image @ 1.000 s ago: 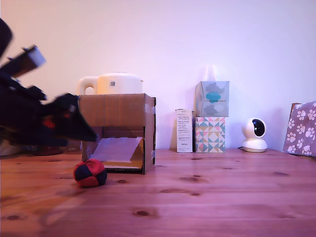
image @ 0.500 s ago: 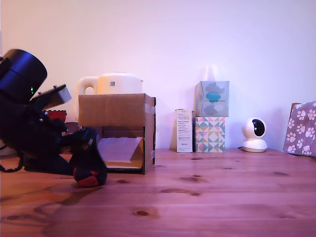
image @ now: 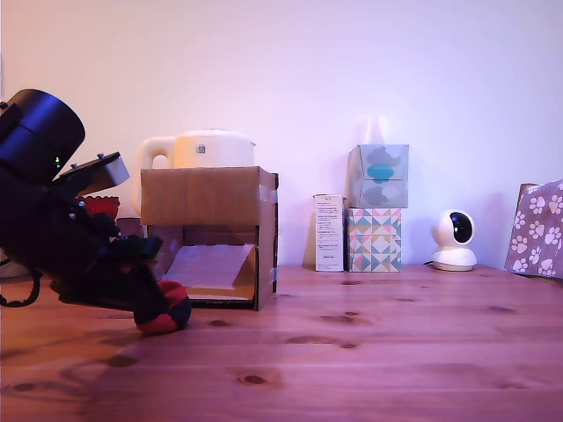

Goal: Drop the footbag into the cardboard dice tower

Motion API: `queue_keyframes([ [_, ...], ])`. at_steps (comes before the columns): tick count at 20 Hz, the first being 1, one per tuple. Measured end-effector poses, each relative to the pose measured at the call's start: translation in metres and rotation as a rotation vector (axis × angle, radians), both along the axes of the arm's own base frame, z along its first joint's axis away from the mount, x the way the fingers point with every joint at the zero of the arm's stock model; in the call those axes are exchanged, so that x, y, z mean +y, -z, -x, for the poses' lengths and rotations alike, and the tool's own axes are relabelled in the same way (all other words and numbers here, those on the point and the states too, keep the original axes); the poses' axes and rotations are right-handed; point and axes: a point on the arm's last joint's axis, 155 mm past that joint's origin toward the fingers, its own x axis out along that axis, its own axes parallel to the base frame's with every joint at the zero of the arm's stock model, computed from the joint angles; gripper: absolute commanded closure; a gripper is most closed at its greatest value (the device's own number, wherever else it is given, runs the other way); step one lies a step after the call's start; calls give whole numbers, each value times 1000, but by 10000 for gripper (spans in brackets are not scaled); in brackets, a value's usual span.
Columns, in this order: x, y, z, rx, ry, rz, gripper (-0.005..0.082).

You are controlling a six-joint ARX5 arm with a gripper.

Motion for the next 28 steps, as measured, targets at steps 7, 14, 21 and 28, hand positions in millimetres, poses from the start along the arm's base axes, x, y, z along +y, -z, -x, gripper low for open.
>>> queue_keyframes([
  [7, -3, -101, 25, -129, 47, 79, 700],
  [14, -3, -174, 20, -359, 41, 153, 700],
  [21, 6, -237, -2, -614, -38, 208, 699],
  [28, -18, -244, -68, -524, -38, 173, 695],
])
